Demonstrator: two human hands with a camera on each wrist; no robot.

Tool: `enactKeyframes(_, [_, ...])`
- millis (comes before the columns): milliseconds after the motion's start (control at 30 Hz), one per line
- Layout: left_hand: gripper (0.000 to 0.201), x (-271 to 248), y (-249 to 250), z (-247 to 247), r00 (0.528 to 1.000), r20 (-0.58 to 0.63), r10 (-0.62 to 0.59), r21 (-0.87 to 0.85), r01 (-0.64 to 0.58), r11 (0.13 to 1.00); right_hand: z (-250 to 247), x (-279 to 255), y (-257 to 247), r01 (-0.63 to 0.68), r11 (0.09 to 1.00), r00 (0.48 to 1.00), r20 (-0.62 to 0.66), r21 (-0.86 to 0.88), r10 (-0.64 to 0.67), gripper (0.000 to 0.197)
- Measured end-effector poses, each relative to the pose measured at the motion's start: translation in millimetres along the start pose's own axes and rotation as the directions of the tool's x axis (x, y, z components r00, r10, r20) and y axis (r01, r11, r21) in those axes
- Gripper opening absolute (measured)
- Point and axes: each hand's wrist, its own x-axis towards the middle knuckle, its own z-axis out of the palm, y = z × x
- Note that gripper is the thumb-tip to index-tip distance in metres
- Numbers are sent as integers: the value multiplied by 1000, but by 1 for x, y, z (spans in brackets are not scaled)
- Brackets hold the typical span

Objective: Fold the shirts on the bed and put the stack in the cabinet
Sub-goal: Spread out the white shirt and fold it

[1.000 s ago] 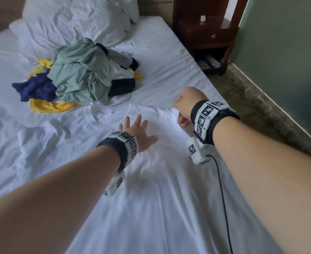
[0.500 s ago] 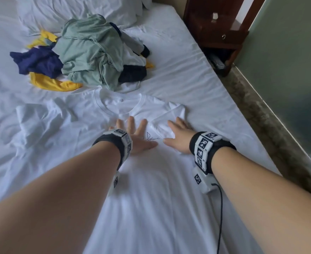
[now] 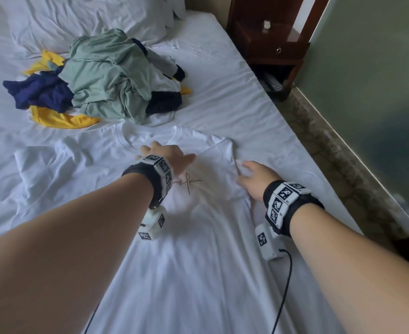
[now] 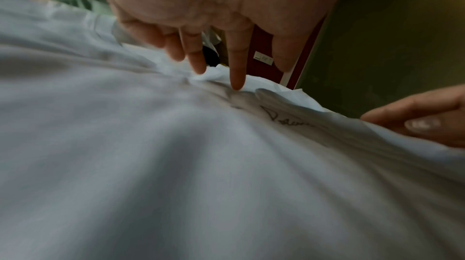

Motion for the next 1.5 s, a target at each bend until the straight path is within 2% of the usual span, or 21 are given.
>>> enactKeyframes(67, [48,1,10,4,999,-7,34,-14,-34,999,2,-6,5,57,998,998,30,1,-57,63])
enactKeyframes(167, [26,10,18,12,999,-10,48,-215,-49,975,7,-9,11,89,995,991,101,-55,-83,69])
enactKeyframes(300, [23,18,17,11,996,-87,11,-437,-48,898,10,-16,11,118,983,974,210,-137,-88,71])
enactKeyframes(367, [17,21,13,14,999,-45,-3,-538,-22,843,17,-16,13,116,975,967,246,-191,-67,71])
enactKeyframes(533, [13,30,0,29,999,-31,-10,-615,-11,789,29,-14,14,96,928,964,265,-361,3,73])
enactKeyframes(600, [17,27,-3,26,998,-38,-41,-656,6,755,24,-13,10,85,905,956,289,-417,43,75])
enactKeyframes(667, [13,22,-14,11,996,-65,-56,-649,0,761,17,-9,0,74,887,955,290,-457,69,74])
enactKeyframes(700, [12,20,-26,1,993,-107,-49,-620,-28,784,13,-8,-9,71,880,965,254,-469,57,70])
enactKeyframes(767, [18,14,-62,-23,976,-204,-78,-478,-30,878,11,-6,-35,70,865,995,99,-497,-24,55])
enactKeyframes(833, [26,7,-111,-48,941,-314,-125,-308,24,951,20,-6,-66,95,876,994,4,-474,-106,49])
enactKeyframes(867, [28,2,-139,-60,917,-350,-192,-267,99,959,30,-6,-85,134,890,990,19,-437,-140,49])
enactKeyframes(900, [29,-1,-170,-68,883,-391,-259,-259,165,952,43,-7,-103,179,900,984,59,-398,-170,51])
enactKeyframes(967, [30,-7,-235,-76,818,-390,-424,-296,324,898,70,-11,-138,265,904,963,140,-336,-230,53])
enactKeyframes(1033, [40,-3,-295,-71,783,-256,-566,-421,437,795,92,-19,-172,327,902,939,203,-281,-277,54])
enactKeyframes(1100, [58,-7,-328,-63,784,-88,-614,-615,442,653,109,-28,-204,384,890,913,247,-244,-326,55])
enactKeyframes(1167, [38,-16,-331,-61,827,27,-562,-715,409,567,124,-36,-232,426,873,892,268,-238,-363,57])
enactKeyframes(1233, [32,-10,-330,-60,861,19,-508,-686,381,620,139,-39,-254,449,860,881,278,-243,-382,59])
enactKeyframes(1300, [36,-3,-325,-64,914,19,-405,-521,355,776,152,-42,-270,451,862,878,289,-233,-381,61])
enactKeyframes(1367, [35,0,-321,-66,953,28,-301,-462,279,842,162,-46,-283,444,869,879,295,-217,-375,62])
enactKeyframes(1433, [30,-5,-317,-68,969,36,-243,-458,232,858,170,-49,-293,443,872,880,289,-207,-378,63])
enactKeyframes(1500, [18,-9,-316,-66,977,9,-212,-609,174,774,176,-51,-303,439,878,882,279,-189,-381,62])
